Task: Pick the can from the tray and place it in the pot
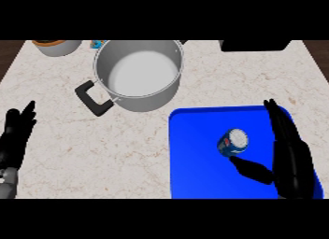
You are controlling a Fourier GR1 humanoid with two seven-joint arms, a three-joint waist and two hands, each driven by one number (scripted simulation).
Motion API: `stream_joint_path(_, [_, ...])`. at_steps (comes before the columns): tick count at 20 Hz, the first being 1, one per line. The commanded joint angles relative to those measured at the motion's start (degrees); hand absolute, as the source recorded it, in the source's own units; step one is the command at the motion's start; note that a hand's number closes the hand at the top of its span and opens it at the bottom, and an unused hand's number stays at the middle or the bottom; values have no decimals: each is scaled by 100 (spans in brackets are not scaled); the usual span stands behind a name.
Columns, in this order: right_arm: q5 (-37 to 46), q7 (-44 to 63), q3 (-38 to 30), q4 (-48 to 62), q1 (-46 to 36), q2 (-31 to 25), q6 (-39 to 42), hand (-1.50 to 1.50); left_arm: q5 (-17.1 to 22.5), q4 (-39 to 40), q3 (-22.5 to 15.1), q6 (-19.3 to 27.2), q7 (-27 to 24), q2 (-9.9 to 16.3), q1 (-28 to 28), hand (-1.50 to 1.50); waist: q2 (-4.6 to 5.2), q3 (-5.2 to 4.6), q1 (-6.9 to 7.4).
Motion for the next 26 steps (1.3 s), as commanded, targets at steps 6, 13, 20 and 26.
stream_joint_path(6, [-71, 2831, 616, -1078, -480, 48, 3460, -150, -23, -22, -1, -79, 68, 9, -79, 0, 33, 1, 183])
stream_joint_path(13, [-957, 4023, 220, -1257, -1313, 682, 4861, -150, -151, 51, 1, -66, 225, -32, -333, 0, 57, 25, 200])
stream_joint_path(20, [-738, 3972, 1, -586, -1326, 1000, 4642, -150, -264, -167, -127, -43, 178, -236, -146, 0, 58, 33, 225])
stream_joint_path(26, [-593, 3748, -3, -448, -1034, 1154, 4756, -150, -179, 34, 114, -283, 85, -93, -189, 0, 59, 34, 177])
